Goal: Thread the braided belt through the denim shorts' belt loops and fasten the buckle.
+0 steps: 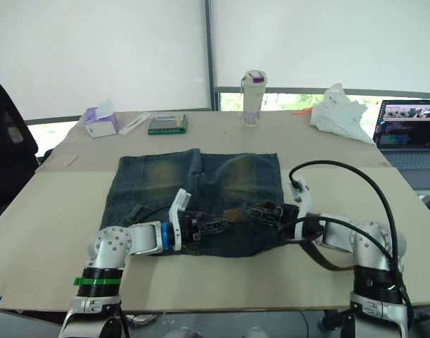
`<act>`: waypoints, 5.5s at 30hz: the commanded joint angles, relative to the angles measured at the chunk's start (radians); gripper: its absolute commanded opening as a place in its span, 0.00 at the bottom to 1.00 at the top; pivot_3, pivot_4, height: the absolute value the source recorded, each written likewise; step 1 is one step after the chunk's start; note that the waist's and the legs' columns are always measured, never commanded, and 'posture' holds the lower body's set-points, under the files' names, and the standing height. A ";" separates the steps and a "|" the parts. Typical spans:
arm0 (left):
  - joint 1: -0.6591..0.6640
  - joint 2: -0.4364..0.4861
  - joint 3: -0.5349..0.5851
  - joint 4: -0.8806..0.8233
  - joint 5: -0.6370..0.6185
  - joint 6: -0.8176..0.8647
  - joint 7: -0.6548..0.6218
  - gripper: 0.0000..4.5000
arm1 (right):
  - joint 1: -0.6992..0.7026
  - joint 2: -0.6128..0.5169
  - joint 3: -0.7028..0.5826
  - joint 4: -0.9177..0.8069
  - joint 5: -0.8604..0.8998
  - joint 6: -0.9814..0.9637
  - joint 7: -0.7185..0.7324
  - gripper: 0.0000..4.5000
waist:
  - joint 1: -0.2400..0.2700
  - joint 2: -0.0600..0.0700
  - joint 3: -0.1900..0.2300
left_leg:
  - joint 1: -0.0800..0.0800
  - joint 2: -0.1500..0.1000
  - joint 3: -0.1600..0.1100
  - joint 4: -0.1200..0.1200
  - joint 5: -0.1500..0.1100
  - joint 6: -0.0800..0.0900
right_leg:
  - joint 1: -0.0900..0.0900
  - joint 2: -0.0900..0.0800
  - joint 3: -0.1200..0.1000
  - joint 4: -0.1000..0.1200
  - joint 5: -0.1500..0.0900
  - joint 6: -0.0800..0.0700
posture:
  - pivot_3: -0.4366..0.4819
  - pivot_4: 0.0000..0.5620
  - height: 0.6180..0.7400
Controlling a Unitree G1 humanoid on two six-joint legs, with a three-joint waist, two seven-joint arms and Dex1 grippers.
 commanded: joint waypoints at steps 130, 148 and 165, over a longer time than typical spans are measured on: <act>-0.171 0.013 0.346 0.146 -0.236 0.331 0.082 0.00 | 0.207 0.526 -0.177 -0.605 0.138 -0.057 -0.619 0.59 | 0.002 -0.008 -0.003 | 0.006 -0.002 -0.001 -0.006 0.001 -0.004 | -0.002 -0.004 -0.002 0.000 0.000 0.000 | 0.48 0.27 1.00; -0.080 0.110 0.140 -0.077 -0.096 0.030 -0.075 0.08 | 0.234 0.399 0.017 -0.532 0.314 -0.263 -0.807 0.00 | -0.001 -0.007 -0.002 | 0.005 -0.001 0.000 -0.006 0.001 -0.004 | -0.002 -0.004 -0.002 -0.001 0.000 -0.001 | 0.48 0.27 1.00; 0.227 0.597 -0.077 -0.149 0.309 -0.758 -0.793 0.75 | 0.241 0.349 0.209 -0.430 0.124 -0.361 -0.866 0.00 | 0.003 -0.004 0.000 | 0.005 0.008 0.002 -0.018 0.003 -0.007 | -0.003 -0.011 -0.002 -0.008 -0.002 -0.013 | 0.48 0.27 1.00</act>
